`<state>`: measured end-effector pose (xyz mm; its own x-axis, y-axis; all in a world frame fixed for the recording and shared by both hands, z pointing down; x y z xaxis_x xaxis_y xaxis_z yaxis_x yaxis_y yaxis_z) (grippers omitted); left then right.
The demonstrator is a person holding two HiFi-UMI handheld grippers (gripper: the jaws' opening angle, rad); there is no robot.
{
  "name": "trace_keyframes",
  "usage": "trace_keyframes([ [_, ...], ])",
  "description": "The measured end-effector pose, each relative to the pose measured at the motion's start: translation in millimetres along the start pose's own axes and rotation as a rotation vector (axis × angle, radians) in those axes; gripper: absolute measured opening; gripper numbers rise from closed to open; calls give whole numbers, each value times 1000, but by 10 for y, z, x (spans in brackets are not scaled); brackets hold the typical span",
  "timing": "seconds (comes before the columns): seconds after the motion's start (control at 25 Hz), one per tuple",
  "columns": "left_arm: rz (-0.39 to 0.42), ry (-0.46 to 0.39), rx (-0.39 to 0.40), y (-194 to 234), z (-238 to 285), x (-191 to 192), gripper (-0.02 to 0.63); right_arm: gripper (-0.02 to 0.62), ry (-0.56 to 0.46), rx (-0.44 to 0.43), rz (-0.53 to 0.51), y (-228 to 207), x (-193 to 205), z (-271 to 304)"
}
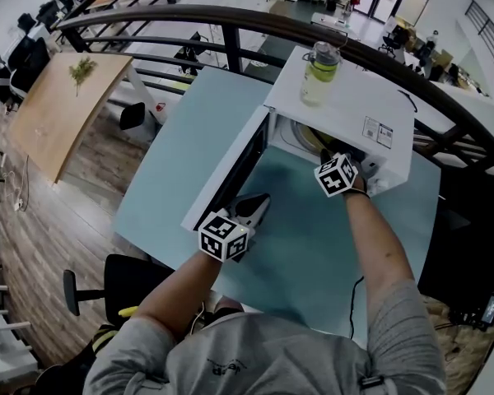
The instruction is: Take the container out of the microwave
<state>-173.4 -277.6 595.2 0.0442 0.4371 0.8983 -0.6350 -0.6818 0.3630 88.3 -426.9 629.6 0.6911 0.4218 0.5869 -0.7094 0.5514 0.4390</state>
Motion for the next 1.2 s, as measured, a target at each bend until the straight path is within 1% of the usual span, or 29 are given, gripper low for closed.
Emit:
trace_keyframes([
  [0.08, 4, 3, 2, 38, -29, -2, 14, 78, -2, -13, 3, 2, -8, 0],
  [0.2, 19, 10, -6, 115, -68, 3, 14, 109, -7, -34, -1, 13, -9, 15],
  [0.32, 24, 15, -27, 192, -97, 12, 14, 114, -2, -30, -19, 22, -7, 29],
  [0.48, 44, 14, -31, 222, -105, -18, 14, 104, 22, -23, -38, 23, -24, 35],
  [0.6, 23, 0, -32, 244, -106, -43, 14, 74, 33, -15, -47, 7, -29, 35],
  [0.72, 24, 2, -18, 214, -105, -36, 14, 43, 43, -13, -34, -9, -12, 18],
  [0.8, 24, 3, -5, 176, -96, -26, 14, 39, 47, -21, -11, -20, 4, 2],
  [1.08, 39, 15, 27, 63, -48, 6, 14, 35, 36, -63, 3, 7, 47, -124],
  [1.2, 24, 7, 32, 46, -32, 1, 14, 34, 18, -86, 16, 24, 54, -223],
])
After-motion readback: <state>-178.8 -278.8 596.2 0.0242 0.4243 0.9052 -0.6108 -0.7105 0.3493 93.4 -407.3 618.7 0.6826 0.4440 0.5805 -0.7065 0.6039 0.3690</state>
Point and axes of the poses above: the fingertips, and each gripper's own axes: z forward along the fingers, y to its left, x out of its underside, the point moved 10 cm from there along -z, backward along the fingers, and after that the axes turned 3 degrees about -y, right-handed, at the moved point
